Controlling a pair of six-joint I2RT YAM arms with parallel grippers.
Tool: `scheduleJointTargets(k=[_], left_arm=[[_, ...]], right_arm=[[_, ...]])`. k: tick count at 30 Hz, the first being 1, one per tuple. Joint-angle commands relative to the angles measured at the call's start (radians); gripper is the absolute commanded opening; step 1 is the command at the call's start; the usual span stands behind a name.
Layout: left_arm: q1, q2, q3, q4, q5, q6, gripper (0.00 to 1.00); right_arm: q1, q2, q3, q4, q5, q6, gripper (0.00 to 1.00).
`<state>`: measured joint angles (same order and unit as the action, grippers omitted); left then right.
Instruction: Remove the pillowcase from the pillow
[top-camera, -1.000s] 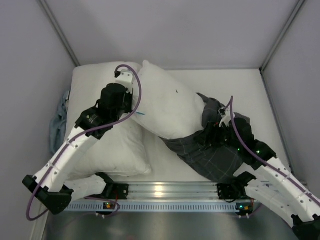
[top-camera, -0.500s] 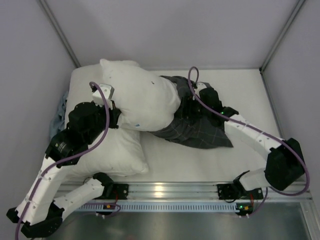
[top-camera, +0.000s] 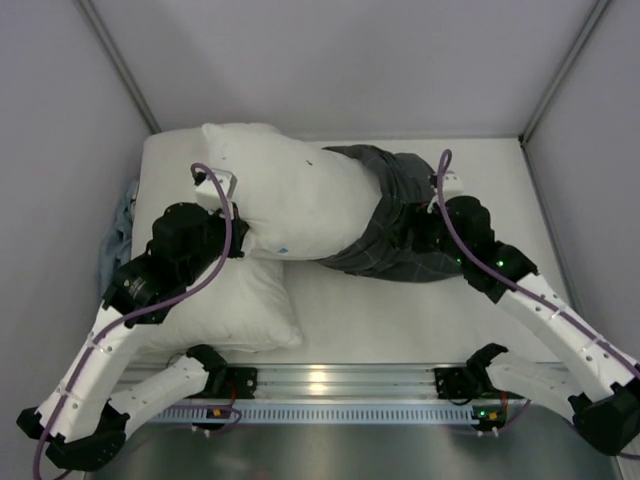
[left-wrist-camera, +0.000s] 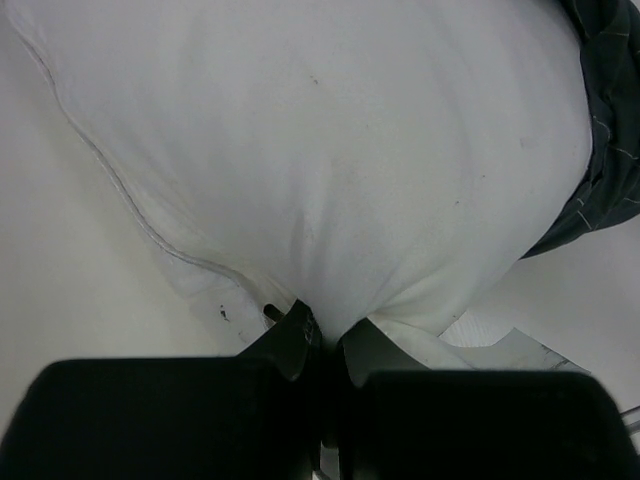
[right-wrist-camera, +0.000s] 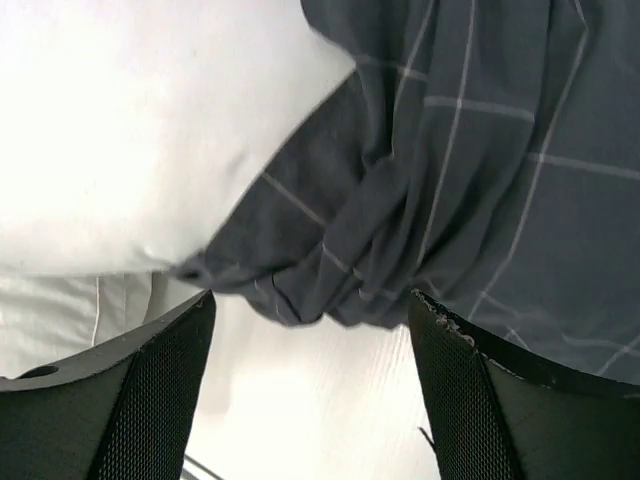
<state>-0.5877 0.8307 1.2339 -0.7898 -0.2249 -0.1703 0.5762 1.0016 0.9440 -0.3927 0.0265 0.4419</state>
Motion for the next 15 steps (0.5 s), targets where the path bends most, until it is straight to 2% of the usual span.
scheduleJointTargets(k=[1, 5, 15], left_arm=[[0.0, 0.013, 0.015, 0.096, 0.007, -0.021, 0.0], [0.0, 0.021, 0.012, 0.113, 0.001, -0.024, 0.0], [0.0, 0.004, 0.042, 0.098, 0.036, -0.035, 0.0]], right_arm=[[0.02, -0.122, -0.094, -0.092, 0.021, 0.026, 0.75], [0.025, -0.153, -0.212, -0.042, 0.02, 0.049, 0.74], [0.028, 0.06, -0.226, 0.273, -0.129, 0.073, 0.74]])
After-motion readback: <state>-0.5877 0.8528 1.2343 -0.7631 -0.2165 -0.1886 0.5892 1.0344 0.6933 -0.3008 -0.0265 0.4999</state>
